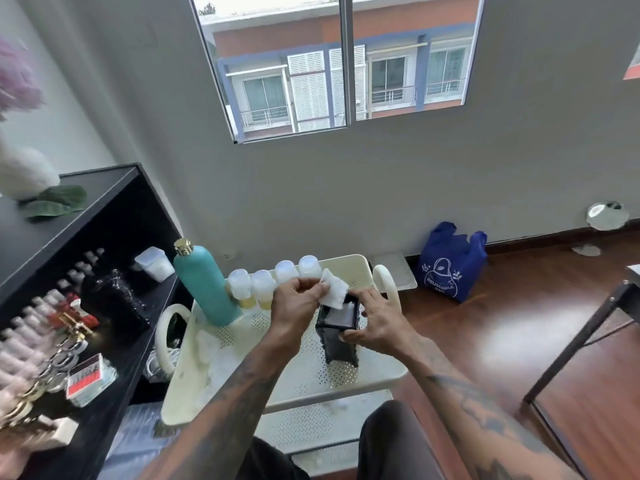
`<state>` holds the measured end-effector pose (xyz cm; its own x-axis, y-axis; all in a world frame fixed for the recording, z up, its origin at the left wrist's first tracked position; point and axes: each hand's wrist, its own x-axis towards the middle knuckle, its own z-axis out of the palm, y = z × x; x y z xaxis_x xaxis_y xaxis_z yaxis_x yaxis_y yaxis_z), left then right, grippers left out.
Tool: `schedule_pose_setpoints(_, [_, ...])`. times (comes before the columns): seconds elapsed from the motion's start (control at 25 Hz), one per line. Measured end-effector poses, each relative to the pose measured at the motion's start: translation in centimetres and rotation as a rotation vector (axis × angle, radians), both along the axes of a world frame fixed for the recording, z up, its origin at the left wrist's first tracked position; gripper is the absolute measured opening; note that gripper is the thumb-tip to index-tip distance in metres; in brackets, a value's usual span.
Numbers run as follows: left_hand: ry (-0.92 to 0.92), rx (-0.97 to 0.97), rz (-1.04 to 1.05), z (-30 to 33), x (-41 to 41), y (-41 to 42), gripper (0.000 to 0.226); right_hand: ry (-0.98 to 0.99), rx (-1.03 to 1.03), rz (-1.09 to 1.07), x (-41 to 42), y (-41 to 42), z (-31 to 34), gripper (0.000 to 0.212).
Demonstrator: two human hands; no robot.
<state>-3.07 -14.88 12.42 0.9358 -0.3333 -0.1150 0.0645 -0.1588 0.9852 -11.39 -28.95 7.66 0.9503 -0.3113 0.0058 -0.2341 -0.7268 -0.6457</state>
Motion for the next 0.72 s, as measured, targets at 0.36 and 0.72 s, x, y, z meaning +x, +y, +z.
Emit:
schedule_pose_setpoints(0.36, [-0.494, 0.556, -0.021, -3.5, -0.2, 0.3, 0.025, -0.001, -0.037, 0.008, 0.2, 0.0, -0.3, 0.085])
schedule_pose_setpoints(0.72, [-0.776, 1.117, -0.739, -1.8, -0.4, 0.0, 0.041, 0.031, -0.051, -0.001, 0.0, 0.4, 0.3, 0.082])
